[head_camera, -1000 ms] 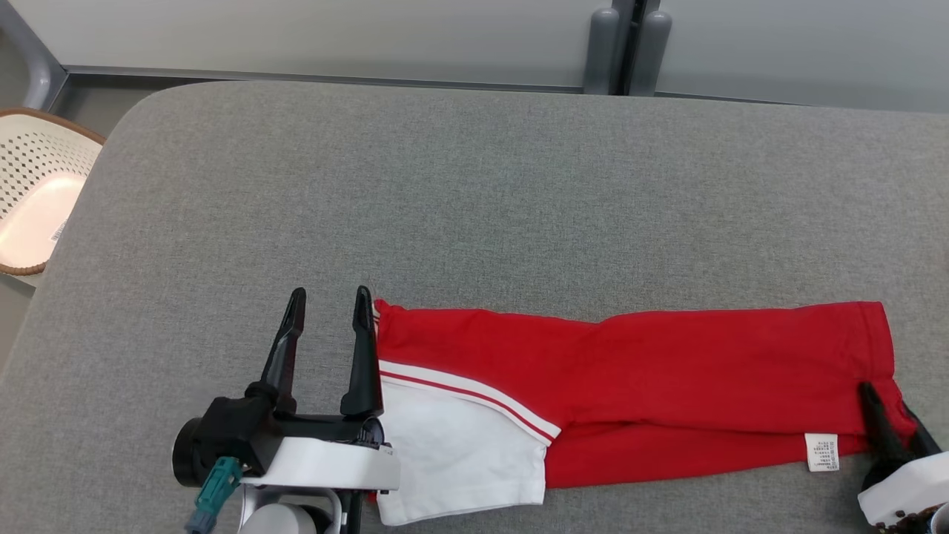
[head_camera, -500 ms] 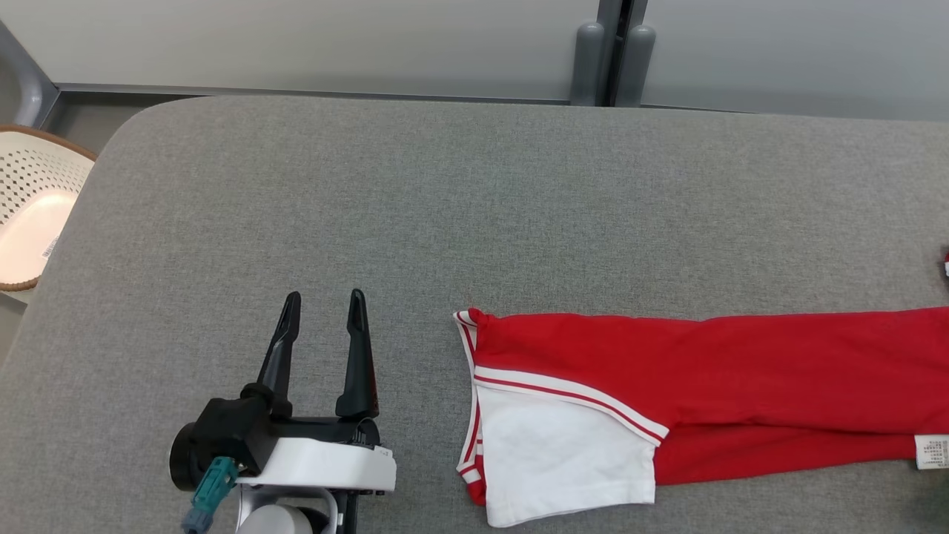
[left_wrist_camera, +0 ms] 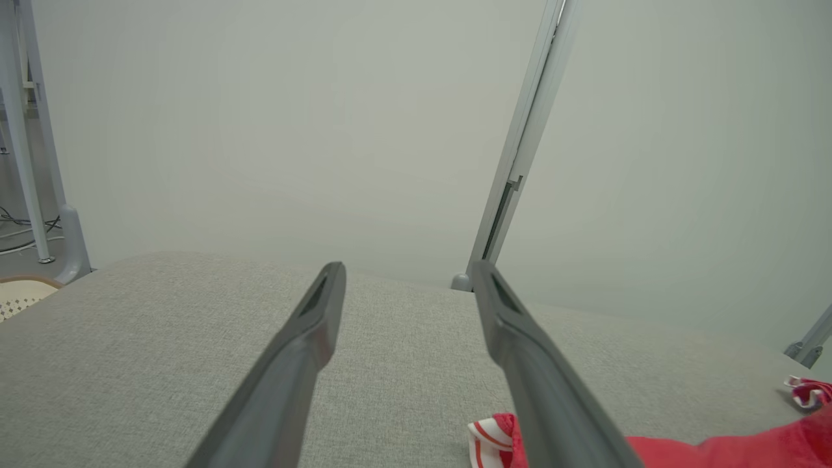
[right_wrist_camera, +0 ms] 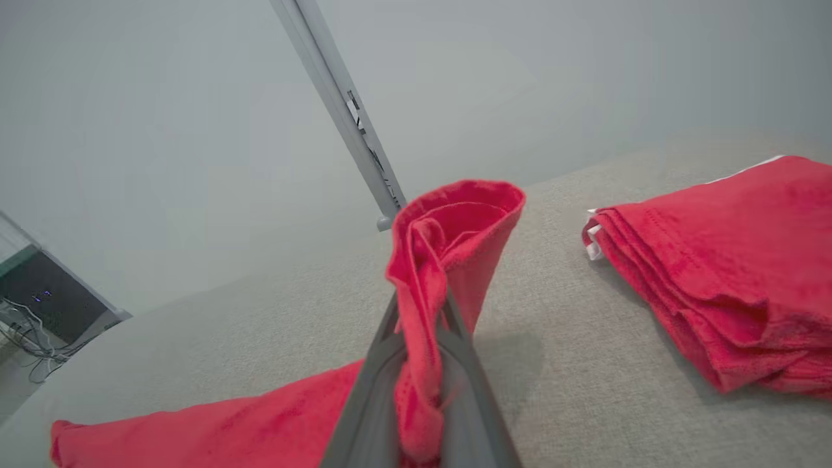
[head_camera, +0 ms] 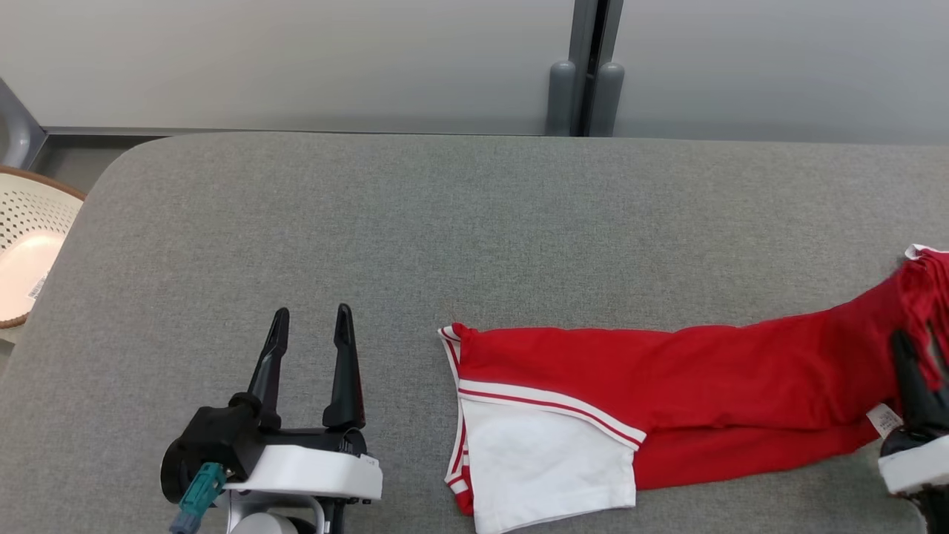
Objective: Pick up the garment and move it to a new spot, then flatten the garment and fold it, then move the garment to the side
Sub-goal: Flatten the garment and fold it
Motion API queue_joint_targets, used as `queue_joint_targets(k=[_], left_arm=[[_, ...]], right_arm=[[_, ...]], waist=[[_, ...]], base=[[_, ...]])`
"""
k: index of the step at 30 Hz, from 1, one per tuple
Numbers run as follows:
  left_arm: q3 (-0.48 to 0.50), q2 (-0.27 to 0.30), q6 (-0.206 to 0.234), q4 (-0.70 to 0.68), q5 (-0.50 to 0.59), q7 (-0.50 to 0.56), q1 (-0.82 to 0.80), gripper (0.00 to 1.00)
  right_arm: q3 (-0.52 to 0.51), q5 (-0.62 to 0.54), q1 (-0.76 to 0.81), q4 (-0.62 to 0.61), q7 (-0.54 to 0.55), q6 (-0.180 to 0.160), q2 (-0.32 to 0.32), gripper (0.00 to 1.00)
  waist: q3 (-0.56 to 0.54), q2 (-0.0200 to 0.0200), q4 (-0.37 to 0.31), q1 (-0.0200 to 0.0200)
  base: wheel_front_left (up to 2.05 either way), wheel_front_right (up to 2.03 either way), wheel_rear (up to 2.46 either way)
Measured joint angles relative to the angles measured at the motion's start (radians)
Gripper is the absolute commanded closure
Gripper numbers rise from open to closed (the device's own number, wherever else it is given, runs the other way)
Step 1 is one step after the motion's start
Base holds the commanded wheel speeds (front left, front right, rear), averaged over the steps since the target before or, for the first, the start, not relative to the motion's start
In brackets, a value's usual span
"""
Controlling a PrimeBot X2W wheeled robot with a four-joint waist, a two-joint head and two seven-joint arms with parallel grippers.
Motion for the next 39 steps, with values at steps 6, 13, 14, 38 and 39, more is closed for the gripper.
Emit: queue_joint_targets(k=[6,13,14,38,39], left_arm=[[0.010,0.000,-0.016,0.008,-0.003,0.000,0.008,0.00],[0.028,0.000,-0.024,0.005,-0.008,0.000,0.020,0.00],[0.027,0.000,-0.025,0.005,-0.008,0.000,0.021,0.00],[-0.040,0.000,0.013,-0.025,-0.035,0.000,0.039,0.00],[-0.040,0.000,0.015,-0.025,-0.035,0.000,0.039,0.00]], right_arm=[[0.092,0.020,0.013,-0.164,0.025,0.000,0.034,1.00],[0.234,0.013,0.022,-0.271,0.103,0.000,0.165,1.00],[0.248,0.002,0.022,-0.269,0.106,0.000,0.181,1.00],[0.472,0.030,-0.054,-0.091,0.119,0.000,0.317,0.00],[0.480,0.040,-0.059,-0.091,0.119,0.000,0.317,0.00]], waist=[[-0.027,0.0000,0.000,0.0000],[-0.042,0.0000,0.036,0.0000],[-0.043,0.0000,0.043,0.0000],[0.024,0.0000,0.204,0.0000],[0.024,0.0000,0.203,0.0000]], base=[[0.00,0.00,0.00],[0.00,0.00,0.00],[0.00,0.00,0.00],[0.00,0.00,0.00],[0.00,0.00,0.00]])
